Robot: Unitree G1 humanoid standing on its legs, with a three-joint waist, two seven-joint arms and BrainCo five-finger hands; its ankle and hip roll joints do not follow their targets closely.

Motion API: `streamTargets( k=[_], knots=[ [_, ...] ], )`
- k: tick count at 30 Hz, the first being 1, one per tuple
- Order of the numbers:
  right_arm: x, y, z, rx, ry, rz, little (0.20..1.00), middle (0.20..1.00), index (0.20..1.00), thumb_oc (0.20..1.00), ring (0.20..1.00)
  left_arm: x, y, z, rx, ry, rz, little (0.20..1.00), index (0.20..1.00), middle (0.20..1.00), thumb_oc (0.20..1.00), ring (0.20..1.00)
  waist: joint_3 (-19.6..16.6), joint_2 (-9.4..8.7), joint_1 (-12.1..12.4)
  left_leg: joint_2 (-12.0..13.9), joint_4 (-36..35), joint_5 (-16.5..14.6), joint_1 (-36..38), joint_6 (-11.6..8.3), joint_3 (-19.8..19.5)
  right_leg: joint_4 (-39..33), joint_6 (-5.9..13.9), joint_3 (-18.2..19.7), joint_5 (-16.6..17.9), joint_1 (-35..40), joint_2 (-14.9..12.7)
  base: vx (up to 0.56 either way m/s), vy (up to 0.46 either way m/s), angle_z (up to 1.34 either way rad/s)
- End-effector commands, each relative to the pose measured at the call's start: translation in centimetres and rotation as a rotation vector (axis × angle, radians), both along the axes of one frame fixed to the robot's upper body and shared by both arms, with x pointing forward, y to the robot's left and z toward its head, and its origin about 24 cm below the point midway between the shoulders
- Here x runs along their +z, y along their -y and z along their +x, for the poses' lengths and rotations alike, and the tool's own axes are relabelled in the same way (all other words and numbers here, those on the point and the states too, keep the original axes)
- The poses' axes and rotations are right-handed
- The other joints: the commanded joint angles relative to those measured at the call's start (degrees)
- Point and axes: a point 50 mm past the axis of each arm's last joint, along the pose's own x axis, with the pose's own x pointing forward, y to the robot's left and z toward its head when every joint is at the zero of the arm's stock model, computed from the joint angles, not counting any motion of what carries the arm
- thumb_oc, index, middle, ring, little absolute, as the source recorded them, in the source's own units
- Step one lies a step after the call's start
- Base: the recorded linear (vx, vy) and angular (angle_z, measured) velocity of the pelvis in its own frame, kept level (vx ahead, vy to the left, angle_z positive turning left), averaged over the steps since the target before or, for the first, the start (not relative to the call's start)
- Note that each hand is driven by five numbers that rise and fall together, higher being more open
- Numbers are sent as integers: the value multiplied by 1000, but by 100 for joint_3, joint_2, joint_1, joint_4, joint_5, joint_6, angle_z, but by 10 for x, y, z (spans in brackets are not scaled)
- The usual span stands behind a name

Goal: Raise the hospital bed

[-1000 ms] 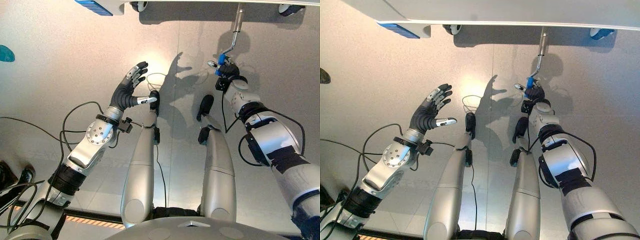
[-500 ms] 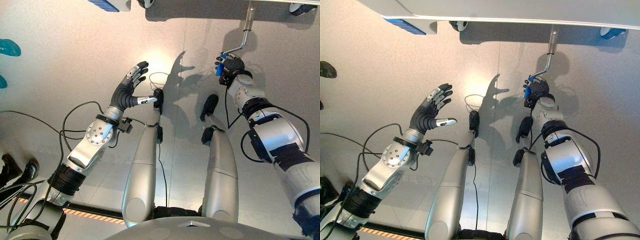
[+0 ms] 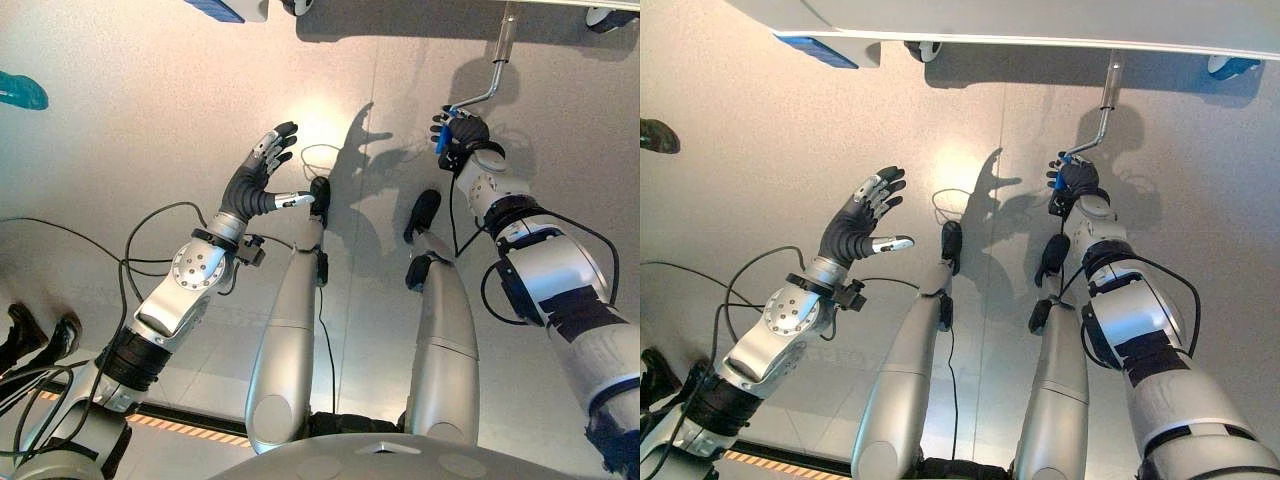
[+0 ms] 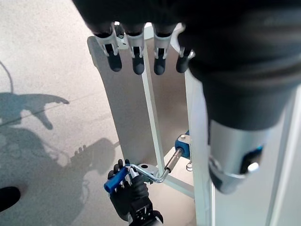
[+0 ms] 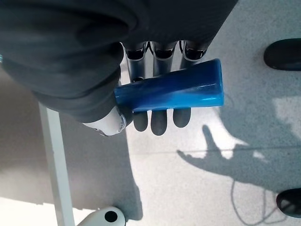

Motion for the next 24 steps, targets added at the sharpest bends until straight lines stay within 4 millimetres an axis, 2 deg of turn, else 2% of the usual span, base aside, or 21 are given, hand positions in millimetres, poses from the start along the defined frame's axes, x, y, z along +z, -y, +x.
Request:
streamTargets(
  k=[1,6,12,15,20,24],
  knots=[
    [22,-13,5,57,96,-3,200,200,200,200,200,19,15,-22,-109,120,-63,1000,1000,1000,1000,1000,-157,551,-183,-198,239,-348,-133,170,-108,-189,474,197,100,11,-84,0,0,0],
    [20,-19,5,74,102,9,200,200,200,200,200,21,13,-22,-101,128,-64,1000,1000,1000,1000,1000,-157,528,-204,-190,255,-343,-139,162,-96,-179,475,212,111,-7,-90,0,0,0],
    [17,-60,4,235,140,-90,200,200,200,200,200,20,9,-24,-98,121,-61,1000,1000,1000,1000,1000,-157,427,-261,-188,293,-329,-164,167,-63,-184,465,223,168,-30,-69,0,0,0],
    [13,-76,1,292,162,-79,200,200,200,200,200,18,7,-24,-85,117,-52,1000,1000,1000,1000,1000,-157,383,-293,-192,313,-324,-192,176,-61,-183,465,243,184,-47,-61,0,0,0],
    [14,-106,-9,412,223,-47,200,200,200,200,200,18,4,-26,-77,114,-39,1000,1000,1000,1000,1000,-157,360,-337,-196,269,-281,-177,162,-42,-238,472,241,236,-26,-82,-2,6,0],
    [21,-131,-23,541,308,-45,200,200,200,200,200,17,-1,-28,-64,106,-28,1000,1000,1000,1000,1000,-157,299,-382,-200,270,-271,-176,165,-29,-277,474,272,279,-36,-76,-2,4,-1]
  ],
)
